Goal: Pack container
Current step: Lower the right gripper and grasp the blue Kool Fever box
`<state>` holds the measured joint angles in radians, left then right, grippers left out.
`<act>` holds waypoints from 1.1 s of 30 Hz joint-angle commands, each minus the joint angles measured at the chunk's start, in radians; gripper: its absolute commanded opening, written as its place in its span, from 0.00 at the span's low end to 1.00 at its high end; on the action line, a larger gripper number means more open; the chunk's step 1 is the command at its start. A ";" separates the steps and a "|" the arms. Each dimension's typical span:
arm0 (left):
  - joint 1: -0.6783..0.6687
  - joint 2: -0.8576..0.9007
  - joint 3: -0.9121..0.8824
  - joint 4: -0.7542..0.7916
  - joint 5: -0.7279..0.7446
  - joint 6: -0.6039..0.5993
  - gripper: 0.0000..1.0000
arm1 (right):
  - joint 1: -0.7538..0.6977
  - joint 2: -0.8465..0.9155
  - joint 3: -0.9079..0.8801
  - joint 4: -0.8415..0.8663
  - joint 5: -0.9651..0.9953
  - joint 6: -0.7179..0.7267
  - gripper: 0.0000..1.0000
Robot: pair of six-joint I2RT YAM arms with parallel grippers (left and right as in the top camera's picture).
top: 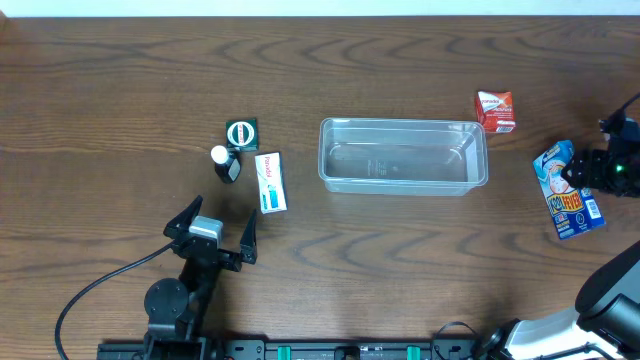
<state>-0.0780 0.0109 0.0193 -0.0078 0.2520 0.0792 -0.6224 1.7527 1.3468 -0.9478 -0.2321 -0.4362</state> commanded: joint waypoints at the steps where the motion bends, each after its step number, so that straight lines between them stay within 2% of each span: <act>1: 0.008 -0.007 -0.015 -0.037 0.017 0.007 0.98 | 0.029 0.006 0.010 -0.011 -0.006 -0.034 0.68; 4: 0.008 -0.007 -0.015 -0.037 0.017 0.007 0.98 | 0.046 0.006 0.010 -0.026 0.022 -0.041 0.63; 8: 0.008 -0.007 -0.015 -0.037 0.017 0.007 0.98 | 0.054 0.006 0.008 -0.043 0.035 -0.060 0.63; 13: 0.008 -0.007 -0.015 -0.037 0.017 0.007 0.98 | 0.054 0.006 0.007 -0.060 0.077 -0.067 0.56; 17: 0.008 -0.007 -0.015 -0.037 0.017 0.007 0.98 | 0.054 0.006 0.003 -0.072 0.079 -0.067 0.55; 23: 0.008 -0.007 -0.015 -0.037 0.017 0.007 0.98 | 0.053 0.006 -0.020 -0.067 0.134 -0.053 0.41; 33: 0.008 -0.007 -0.015 -0.037 0.017 0.007 0.98 | 0.053 0.006 -0.021 -0.065 0.147 -0.047 0.34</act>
<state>-0.0780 0.0109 0.0193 -0.0078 0.2520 0.0792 -0.5735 1.7535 1.3376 -1.0126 -0.0937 -0.4870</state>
